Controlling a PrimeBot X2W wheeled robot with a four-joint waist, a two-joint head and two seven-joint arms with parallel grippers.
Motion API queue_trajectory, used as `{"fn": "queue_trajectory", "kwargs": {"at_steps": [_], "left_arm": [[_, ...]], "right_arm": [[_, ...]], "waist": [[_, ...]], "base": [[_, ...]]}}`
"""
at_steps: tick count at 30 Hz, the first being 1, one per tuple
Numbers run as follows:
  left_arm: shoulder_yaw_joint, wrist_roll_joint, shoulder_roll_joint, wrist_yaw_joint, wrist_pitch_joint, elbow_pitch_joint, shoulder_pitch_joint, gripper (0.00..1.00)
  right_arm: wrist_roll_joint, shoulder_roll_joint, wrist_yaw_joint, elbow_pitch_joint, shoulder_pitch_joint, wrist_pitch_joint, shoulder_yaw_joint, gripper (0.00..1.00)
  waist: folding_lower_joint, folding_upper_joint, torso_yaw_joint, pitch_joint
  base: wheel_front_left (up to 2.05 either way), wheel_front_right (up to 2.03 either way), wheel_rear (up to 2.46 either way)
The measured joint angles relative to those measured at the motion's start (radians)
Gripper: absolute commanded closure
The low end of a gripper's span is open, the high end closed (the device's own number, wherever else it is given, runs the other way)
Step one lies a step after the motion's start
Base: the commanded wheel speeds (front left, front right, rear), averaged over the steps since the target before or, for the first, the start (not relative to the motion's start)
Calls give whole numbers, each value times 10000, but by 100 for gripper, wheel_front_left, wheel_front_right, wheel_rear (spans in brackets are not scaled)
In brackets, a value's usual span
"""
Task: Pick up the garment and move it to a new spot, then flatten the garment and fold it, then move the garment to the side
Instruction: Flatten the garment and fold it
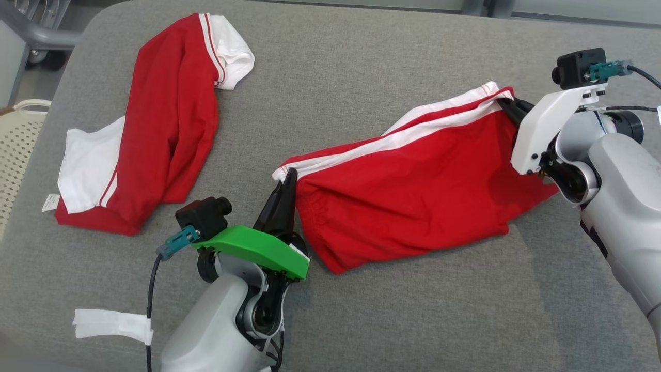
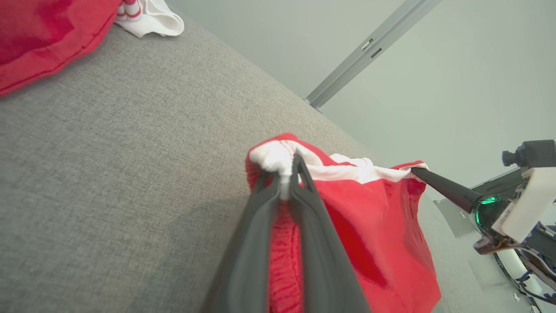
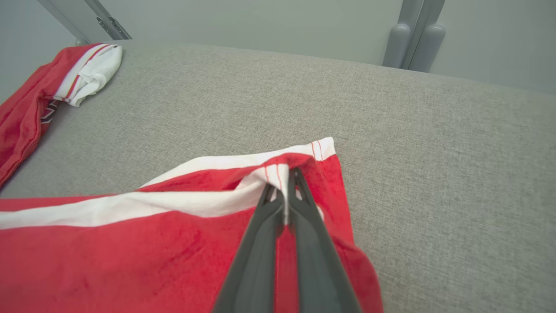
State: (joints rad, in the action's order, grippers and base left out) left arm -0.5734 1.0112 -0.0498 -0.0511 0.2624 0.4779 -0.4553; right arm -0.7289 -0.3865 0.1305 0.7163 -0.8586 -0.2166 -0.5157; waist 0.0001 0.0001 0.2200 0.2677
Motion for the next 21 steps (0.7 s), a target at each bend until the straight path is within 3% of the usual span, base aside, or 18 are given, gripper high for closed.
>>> {"fn": "queue_trajectory", "kwargs": {"at_steps": [12, 13, 14, 15, 16, 17, 18, 21], "left_arm": [[-182, 10, 0, 222, 0, 61, -109, 100], [-205, 0, 0, 249, 0, 73, -127, 100], [-224, -12, 0, 274, 0, 88, -156, 99], [-261, -113, 0, 314, 2, 104, -199, 74], [-274, -222, 0, 353, 0, 105, -239, 54], [-290, -309, 0, 391, 0, 109, -273, 22], [-297, -407, 0, 408, 0, 111, -285, 0], [-337, -834, 0, 431, 0, 150, -284, 0]], "right_arm": [[-711, -44, 0, 1540, -1031, 880, -1369, 100], [-748, -40, 0, 1649, -1104, 993, -1452, 90], [-803, -36, 2, 1732, -1163, 1087, -1524, 67], [-836, -27, 0, 1824, -1215, 1156, -1615, 46], [-888, -25, 2, 1898, -1262, 1277, -1716, 16], [-918, -15, 0, 1969, -1313, 1377, -1802, 0], [-993, -12, 2, 2027, -1348, 1450, -1894, 0], [-1122, -27, 0, 2153, -1450, 1649, -2234, 0]], "waist": [[0, 0, 215, 275], [0, 0, 212, 278], [0, 0, 209, 281], [0, 0, 206, 283], [0, 0, 204, 283], [0, 0, 202, 280], [0, -1, 199, 274], [0, 0, 189, 243]], "base": [[0, 0, 0], [0, 0, 0], [0, 0, 0], [0, 0, 0], [0, 0, 0], [0, 0, 0], [0, 0, 0], [0, 0, 0]]}}
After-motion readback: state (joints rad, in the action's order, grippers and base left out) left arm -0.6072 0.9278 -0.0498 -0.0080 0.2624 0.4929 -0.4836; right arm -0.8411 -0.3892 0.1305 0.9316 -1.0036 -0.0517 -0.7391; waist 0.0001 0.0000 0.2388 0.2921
